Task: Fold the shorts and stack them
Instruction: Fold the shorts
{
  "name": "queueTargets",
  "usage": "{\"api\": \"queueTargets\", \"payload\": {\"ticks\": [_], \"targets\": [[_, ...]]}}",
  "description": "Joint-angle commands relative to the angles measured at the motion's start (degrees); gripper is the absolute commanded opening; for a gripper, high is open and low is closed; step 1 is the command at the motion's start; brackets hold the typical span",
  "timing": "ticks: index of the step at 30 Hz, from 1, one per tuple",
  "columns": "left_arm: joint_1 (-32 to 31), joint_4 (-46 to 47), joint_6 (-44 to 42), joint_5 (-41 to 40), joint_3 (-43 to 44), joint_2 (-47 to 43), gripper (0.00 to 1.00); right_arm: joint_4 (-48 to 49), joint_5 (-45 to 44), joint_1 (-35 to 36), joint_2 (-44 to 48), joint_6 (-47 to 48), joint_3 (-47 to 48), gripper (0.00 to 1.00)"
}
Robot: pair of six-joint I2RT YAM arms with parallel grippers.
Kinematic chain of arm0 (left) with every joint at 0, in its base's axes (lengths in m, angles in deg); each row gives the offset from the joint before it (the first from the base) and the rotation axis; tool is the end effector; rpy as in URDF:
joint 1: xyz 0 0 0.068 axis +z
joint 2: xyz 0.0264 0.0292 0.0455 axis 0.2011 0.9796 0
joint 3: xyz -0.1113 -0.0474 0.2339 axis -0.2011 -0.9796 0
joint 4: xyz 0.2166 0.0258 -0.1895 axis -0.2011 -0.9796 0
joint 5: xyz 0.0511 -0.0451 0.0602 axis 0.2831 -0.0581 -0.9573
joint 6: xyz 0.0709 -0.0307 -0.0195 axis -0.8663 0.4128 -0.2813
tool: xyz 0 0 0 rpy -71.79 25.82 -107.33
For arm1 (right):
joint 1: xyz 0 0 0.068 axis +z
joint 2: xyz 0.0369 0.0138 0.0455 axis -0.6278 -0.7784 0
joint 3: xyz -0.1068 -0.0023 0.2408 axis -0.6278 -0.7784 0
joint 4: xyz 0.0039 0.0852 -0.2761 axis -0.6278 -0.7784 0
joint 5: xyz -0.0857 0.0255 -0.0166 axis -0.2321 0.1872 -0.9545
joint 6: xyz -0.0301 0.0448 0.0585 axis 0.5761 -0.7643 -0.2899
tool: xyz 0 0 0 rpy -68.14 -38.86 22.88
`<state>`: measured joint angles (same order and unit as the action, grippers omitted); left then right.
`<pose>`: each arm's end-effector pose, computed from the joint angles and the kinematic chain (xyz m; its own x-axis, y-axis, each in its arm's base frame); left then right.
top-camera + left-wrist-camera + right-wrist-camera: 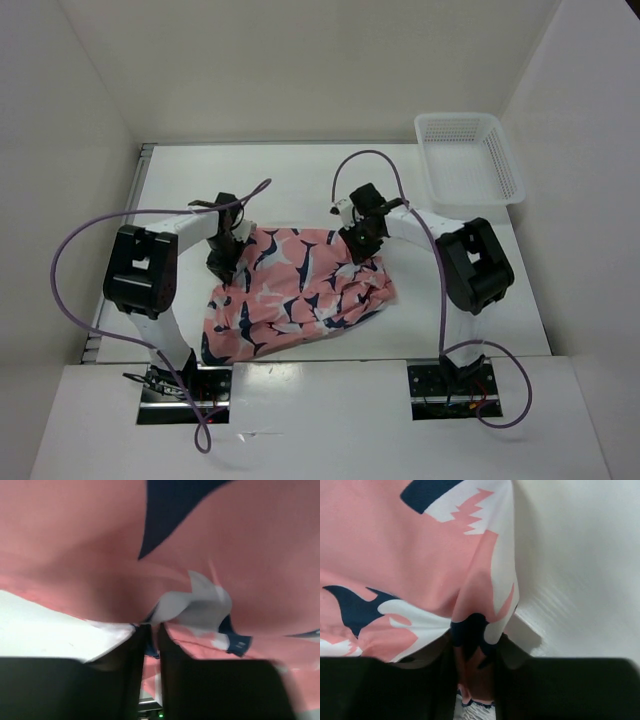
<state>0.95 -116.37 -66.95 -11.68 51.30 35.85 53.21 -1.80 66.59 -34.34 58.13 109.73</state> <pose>0.3347 -0.0649 0.0920 -0.9777 0.1833 -0.1024 0.1870 0.9819 -0.0283 0.3425 0.1954 0.1084 -0.6838 -0.6127 -0.3962 -0.6956 0.7113 0.1006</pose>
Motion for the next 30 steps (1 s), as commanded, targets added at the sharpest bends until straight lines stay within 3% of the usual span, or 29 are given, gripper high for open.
{"api": "queueTargets", "payload": {"ticks": [1, 3, 5, 9, 11, 14, 16, 17, 18, 19, 21, 27, 30], "targets": [[-0.68, 2.64, -0.03, -0.56, 0.03, 2.57, 0.10, 2.79, 0.19, -1.07, -2.15, -2.62, 3.24, 0.22], [-0.68, 5.01, -0.03, -3.73, -0.59, 4.33, 0.01, 3.49, 0.18, -1.77, -3.02, -4.55, 4.65, 0.17], [-0.68, 6.60, -0.03, -5.75, 0.36, 5.91, 0.00, 4.01, -0.87, -3.09, -4.60, -5.87, 6.85, 0.13], [0.02, 12.84, -0.03, -14.96, 9.05, 9.77, 0.00, 6.56, -3.05, -5.37, -8.21, -12.10, 12.47, 0.09], [2.12, 12.33, -0.03, -15.60, 18.88, 13.90, 0.00, 7.35, -4.73, -5.38, -10.40, -12.11, 17.12, 0.09], [3.44, 8.47, -0.03, -14.82, 33.30, 19.79, 0.00, 8.06, -7.46, -5.38, -12.78, -10.80, 23.54, 0.22], [3.45, 7.84, -0.03, -14.20, 37.27, 20.59, 0.08, 8.06, -7.99, -5.38, -12.79, -9.57, 27.06, 0.51], [3.45, 7.23, -0.03, -13.67, 38.24, 20.59, 0.17, 8.06, -7.99, -5.38, -12.79, -8.87, 27.77, 0.61], [3.45, 7.22, -0.03, -13.15, 38.86, 19.38, 0.43, 8.06, -7.99, -5.38, -12.26, -8.34, 28.56, 0.67], [3.45, 6.61, -0.03, -11.92, 38.86, 17.01, 0.57, 8.06, -7.12, -5.38, -11.48, -7.64, 28.56, 0.77], [3.45, 5.90, -0.03, -11.30, 37.30, 13.84, 0.73, 7.45, -6.32, -5.38, -8.41, -7.11, 28.56, 0.82], [4.06, 2.22, -0.03, -8.67, 29.47, 2.41, 0.77, 5.78, -5.01, -5.38, -0.76, -7.10, 25.14, 0.84], [4.06, 0.63, -0.03, -5.41, 22.97, 0.47, 0.77, 3.59, -3.08, -5.38, 2.67, -7.63, 22.51, 0.75]]}}
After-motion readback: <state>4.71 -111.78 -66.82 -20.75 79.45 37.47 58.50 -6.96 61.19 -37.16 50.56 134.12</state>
